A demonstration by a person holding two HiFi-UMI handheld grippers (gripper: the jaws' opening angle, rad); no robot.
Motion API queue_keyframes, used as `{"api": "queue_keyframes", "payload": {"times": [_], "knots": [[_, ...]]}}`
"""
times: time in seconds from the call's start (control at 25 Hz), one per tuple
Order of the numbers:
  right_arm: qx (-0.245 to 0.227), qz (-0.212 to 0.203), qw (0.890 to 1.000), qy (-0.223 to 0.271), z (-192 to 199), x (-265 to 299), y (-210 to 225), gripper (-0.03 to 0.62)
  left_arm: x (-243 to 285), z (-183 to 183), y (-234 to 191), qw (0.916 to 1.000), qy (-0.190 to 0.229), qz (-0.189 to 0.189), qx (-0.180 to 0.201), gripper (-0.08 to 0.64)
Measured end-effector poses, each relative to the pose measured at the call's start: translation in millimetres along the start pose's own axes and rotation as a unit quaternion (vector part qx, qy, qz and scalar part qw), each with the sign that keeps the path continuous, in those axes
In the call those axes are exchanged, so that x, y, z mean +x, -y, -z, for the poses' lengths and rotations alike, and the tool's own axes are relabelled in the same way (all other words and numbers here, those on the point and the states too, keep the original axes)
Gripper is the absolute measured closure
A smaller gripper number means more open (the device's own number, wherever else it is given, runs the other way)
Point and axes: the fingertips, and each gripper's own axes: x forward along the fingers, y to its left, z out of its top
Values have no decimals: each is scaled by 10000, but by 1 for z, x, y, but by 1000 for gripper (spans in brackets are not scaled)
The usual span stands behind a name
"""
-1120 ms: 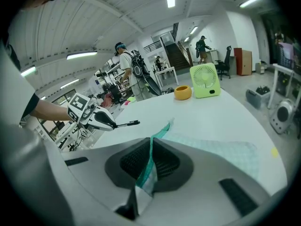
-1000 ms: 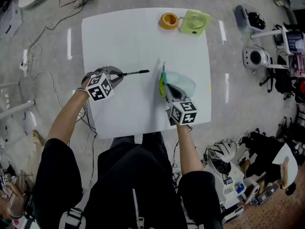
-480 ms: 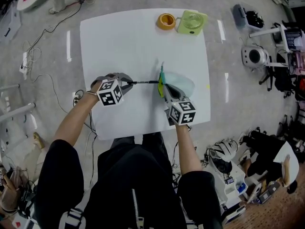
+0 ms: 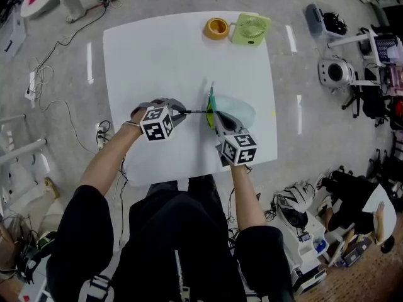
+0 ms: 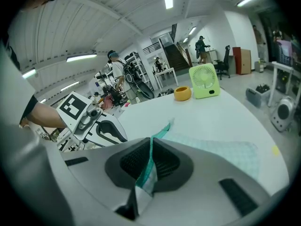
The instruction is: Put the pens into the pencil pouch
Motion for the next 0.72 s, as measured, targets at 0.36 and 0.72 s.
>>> {"api": "queue_keyframes", "payload": {"times": [0.36, 0.72], "knots": [[43, -43, 10000, 22, -2, -2, -2, 565, 21, -28, 7, 9998, 122, 161, 39, 488], [26, -127, 9999, 30, -2, -4, -4, 565, 32, -54, 13, 9989, 418, 202, 1, 488]]}}
